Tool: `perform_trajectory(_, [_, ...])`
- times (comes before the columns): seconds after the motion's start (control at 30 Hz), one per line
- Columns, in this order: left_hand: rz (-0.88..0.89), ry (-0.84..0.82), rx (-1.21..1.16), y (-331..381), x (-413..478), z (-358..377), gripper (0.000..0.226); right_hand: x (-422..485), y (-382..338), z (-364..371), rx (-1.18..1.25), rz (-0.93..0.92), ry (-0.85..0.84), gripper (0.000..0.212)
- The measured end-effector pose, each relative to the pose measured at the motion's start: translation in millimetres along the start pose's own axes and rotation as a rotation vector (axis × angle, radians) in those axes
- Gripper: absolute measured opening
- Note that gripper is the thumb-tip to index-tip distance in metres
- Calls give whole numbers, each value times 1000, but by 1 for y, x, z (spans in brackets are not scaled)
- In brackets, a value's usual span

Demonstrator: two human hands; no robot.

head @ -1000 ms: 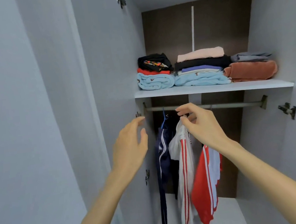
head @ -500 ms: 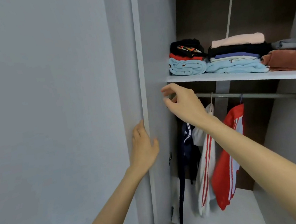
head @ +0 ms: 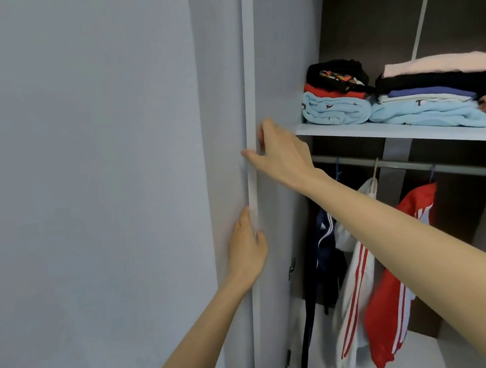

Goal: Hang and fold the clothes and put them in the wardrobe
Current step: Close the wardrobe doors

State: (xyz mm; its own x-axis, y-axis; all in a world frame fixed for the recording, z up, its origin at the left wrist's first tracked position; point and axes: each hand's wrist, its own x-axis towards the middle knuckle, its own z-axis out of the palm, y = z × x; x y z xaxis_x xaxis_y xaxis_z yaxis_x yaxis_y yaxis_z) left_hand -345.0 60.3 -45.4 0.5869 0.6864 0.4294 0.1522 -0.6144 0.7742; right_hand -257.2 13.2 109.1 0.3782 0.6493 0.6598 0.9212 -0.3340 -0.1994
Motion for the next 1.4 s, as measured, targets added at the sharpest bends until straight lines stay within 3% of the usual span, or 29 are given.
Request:
perform_trajectory(0.23, [-7, 63, -37, -5, 0, 0, 48, -3, -1, 3, -119, -31, 85, 33])
perform_trajectory(0.5, [76, -66, -140, 10, -10, 24, 44, -29, 37, -23, -87, 1, 120, 30])
perform_trajectory(0.7, [199, -266, -184, 33, -6, 68, 44, -56, 93, -52, -146, 86, 109, 40])
perform_trajectory(0.9, [349, -427, -50, 52, 14, 124, 49, -75, 165, -69, -77, 159, 114, 42])
perform_trajectory(1.03, [563, -502, 177, 57, 40, 169, 60, -76, 229, -74, -15, 173, 190, 40])
perform_trajectory(1.17, [624, -491, 457, 65, 74, 222, 66, -66, 297, -75, 14, 228, 238, 39])
perform_trajectory(1.4, [680, -386, 577, 64, 116, 294, 79, -37, 383, -71, -20, 239, 197, 39])
